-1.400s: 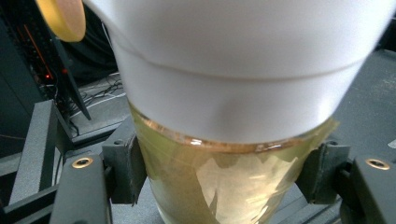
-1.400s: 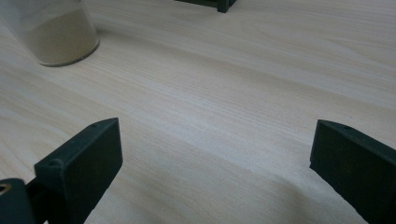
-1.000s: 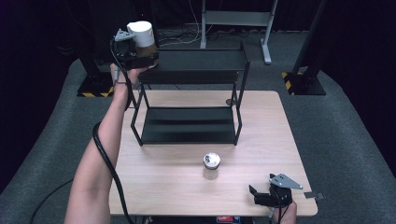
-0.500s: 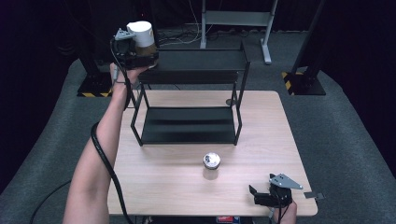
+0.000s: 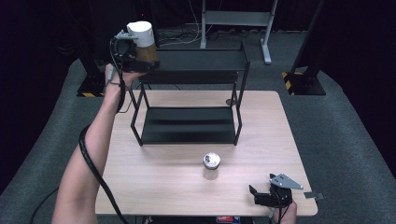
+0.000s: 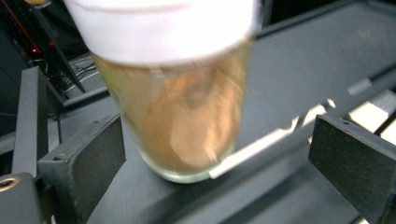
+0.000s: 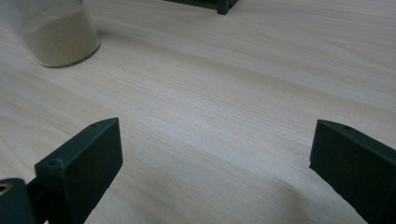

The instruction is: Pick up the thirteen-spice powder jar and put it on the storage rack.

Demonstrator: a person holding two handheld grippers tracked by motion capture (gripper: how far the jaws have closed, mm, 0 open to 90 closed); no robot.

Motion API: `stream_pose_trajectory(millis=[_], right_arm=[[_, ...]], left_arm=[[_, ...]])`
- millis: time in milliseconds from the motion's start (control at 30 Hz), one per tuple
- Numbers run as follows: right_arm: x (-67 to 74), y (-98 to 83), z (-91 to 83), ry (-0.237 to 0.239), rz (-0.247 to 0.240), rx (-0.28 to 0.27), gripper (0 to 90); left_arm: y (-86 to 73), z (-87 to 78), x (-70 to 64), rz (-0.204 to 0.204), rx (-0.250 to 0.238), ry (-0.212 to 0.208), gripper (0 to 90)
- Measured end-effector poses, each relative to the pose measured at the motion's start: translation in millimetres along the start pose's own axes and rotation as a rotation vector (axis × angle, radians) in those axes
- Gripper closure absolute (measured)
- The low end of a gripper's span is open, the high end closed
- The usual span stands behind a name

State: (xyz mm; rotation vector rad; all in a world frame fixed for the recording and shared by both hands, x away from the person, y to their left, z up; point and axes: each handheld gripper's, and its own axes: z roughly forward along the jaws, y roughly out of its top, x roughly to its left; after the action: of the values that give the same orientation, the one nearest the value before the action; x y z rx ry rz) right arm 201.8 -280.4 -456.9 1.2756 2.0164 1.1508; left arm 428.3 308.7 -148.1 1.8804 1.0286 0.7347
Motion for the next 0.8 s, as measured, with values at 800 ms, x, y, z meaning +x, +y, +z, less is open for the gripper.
stream_pose_trajectory(millis=[800], right_arm=[[1.4,1.1,0.6,-0.005,-0.005,0.006,1.9]], left_arm=[[-115.8,-27.6,-49.5,0.235,0.179,-0.001,0.1]])
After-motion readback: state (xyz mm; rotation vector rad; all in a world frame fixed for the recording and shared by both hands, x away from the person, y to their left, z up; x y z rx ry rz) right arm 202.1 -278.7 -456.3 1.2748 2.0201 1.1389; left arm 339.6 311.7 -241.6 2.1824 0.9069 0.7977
